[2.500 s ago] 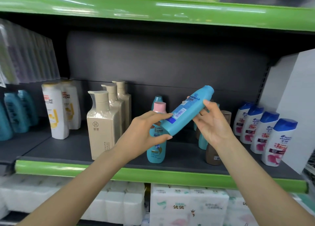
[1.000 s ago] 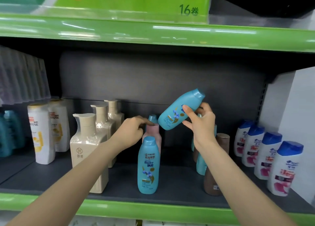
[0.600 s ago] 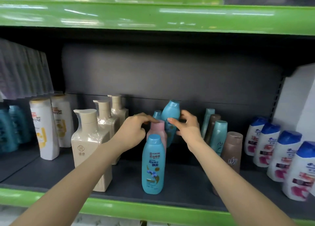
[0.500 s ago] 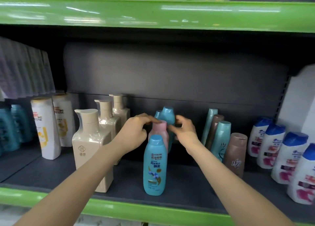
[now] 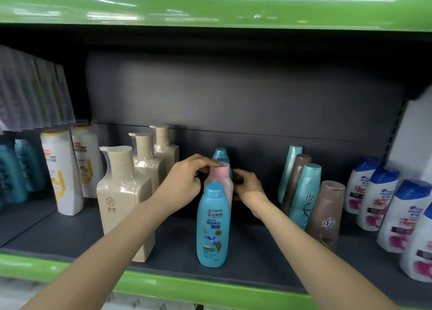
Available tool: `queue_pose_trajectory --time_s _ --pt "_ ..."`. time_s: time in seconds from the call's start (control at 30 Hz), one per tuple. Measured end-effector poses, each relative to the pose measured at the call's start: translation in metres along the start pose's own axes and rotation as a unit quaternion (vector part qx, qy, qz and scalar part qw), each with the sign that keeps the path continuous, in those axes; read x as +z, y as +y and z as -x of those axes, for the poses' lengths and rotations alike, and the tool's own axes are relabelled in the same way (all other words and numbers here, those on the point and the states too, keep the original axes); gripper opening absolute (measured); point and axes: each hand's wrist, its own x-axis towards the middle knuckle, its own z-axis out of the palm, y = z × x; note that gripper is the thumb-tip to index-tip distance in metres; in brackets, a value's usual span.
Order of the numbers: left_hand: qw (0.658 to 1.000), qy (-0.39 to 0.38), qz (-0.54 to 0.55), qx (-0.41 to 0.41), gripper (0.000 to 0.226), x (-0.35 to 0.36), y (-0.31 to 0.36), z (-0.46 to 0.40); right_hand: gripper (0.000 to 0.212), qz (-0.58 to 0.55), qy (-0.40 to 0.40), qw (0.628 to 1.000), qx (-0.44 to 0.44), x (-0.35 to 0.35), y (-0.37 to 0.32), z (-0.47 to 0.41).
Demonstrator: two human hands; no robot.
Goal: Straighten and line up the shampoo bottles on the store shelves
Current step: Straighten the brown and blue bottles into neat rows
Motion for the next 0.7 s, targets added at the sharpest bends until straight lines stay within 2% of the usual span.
queue_pose_trajectory --time_s 0.1,0.2,0.3,0.43,0.57,0.7 --pt "1.0 -0.012 0.004 -0.003 0.065 -0.001 0.001 0.0 0.032 -0.003 -0.012 1.0 0.002 -0.004 -0.001 0.002" --pt "0.999 -0.032 0.013 -0.014 0.058 -0.006 0.002 -0.003 0.04 -0.015 -0.052 0.999 0.006 -0.015 -0.008 0.004" --pt "0.999 -0.04 0.026 -0.02 0.039 -0.01 0.004 -0.009 0.045 -0.05 -0.059 0.997 -0.003 -0.03 -0.02 0.0" --pt "0.999 -0.018 0.029 -0.028 0.017 -0.006 0.001 -0.019 0.034 -0.089 -0.017 0.996 -0.012 -0.037 -0.035 -0.016" --pt "0.999 0.003 0.024 -0.036 0.012 -0.001 -0.002 -0.026 0.039 -0.021 0.009 1.0 -0.014 -0.029 -0.04 -0.038" --pt "0.999 0.014 0.019 -0.035 0.014 0.003 -0.003 -0.027 0.047 0.018 -0.035 0.999 0.008 -0.016 -0.036 -0.061"
